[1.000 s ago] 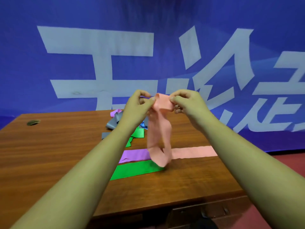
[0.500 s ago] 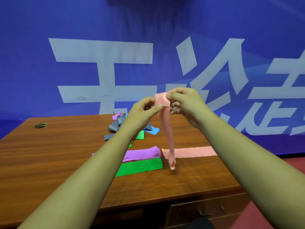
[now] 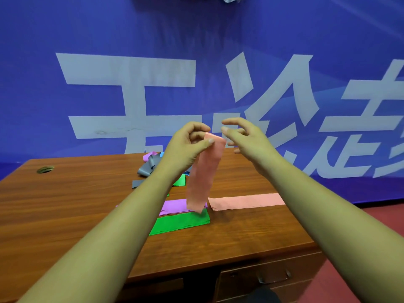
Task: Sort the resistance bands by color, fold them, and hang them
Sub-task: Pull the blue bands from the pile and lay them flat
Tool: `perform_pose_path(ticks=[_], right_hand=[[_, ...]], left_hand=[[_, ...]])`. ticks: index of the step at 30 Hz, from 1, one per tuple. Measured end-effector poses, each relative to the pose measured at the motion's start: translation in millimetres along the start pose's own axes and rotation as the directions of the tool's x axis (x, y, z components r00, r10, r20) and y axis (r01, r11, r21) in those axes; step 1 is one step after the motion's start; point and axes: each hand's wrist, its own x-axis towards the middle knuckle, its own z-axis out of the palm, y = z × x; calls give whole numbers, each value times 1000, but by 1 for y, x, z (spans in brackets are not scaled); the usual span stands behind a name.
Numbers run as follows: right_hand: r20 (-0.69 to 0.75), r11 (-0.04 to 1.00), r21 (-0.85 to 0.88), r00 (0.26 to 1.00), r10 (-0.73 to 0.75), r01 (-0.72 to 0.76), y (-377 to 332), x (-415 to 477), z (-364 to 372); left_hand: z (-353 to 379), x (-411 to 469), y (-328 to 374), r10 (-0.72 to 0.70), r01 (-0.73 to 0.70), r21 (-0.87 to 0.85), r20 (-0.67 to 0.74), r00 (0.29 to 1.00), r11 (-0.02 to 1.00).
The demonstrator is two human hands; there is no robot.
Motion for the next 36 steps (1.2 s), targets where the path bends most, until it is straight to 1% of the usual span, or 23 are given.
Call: perform_pose_path(ticks=[3, 4, 7, 11, 14, 16, 17, 19, 20, 22, 25, 28, 32, 36], right_hand=[[79, 996, 14, 993, -88, 88, -2, -4, -3], [83, 993, -4, 990, -116, 117, -3, -4, -3], [41, 979, -84, 982, -184, 186, -5, -3, -3], [33, 975, -89, 979, -202, 204, -8, 0, 0], [51, 978, -77, 980, -191, 195, -9, 0, 0], [101, 986, -38, 982, -159, 163, -10, 0, -2], [132, 987, -40, 980, -147, 154, -10, 0, -2], [156, 983, -96, 978, -141, 157, -13, 2, -3], [145, 982, -106, 979, -143, 159, -14, 3, -4], [82, 988, -66, 988, -132, 138, -17, 9, -8], [-28, 997, 39, 998, -62, 63, -17, 22, -18], [-119, 984, 159, 988, 95, -75, 0, 35, -31], [-231, 940, 248, 929, 291, -233, 48, 43, -49], [-345, 901, 274, 840, 419, -337, 95, 38, -69]], left_hand=[[1, 2, 1, 23, -23, 44, -1, 1000, 999], [1, 2, 2, 31, -31, 73, 3, 1000, 997], [1, 2, 1, 49, -49, 152, 3, 999, 987], [2, 1, -3, 40, -36, 216, -14, 999, 976], [3, 1, -4, 21, -20, 171, -6, 1000, 985], [5, -1, -6, 9, -11, 130, 13, 1000, 991], [7, -1, -6, 5, -8, 117, 20, 1000, 993], [12, -2, -9, -35, 33, 72, 26, 999, 997], [14, -3, -11, -69, 68, 48, 34, 997, 997], [17, -6, -19, -151, 149, 28, 87, 985, 988], [21, -19, -33, -256, 263, 0, 227, 940, 965], [22, -32, -43, -365, 383, -13, 271, 891, 924], [18, -42, -57, -452, 451, 84, 320, 832, 889], [18, -45, -68, -522, 507, 143, 351, 777, 850]])
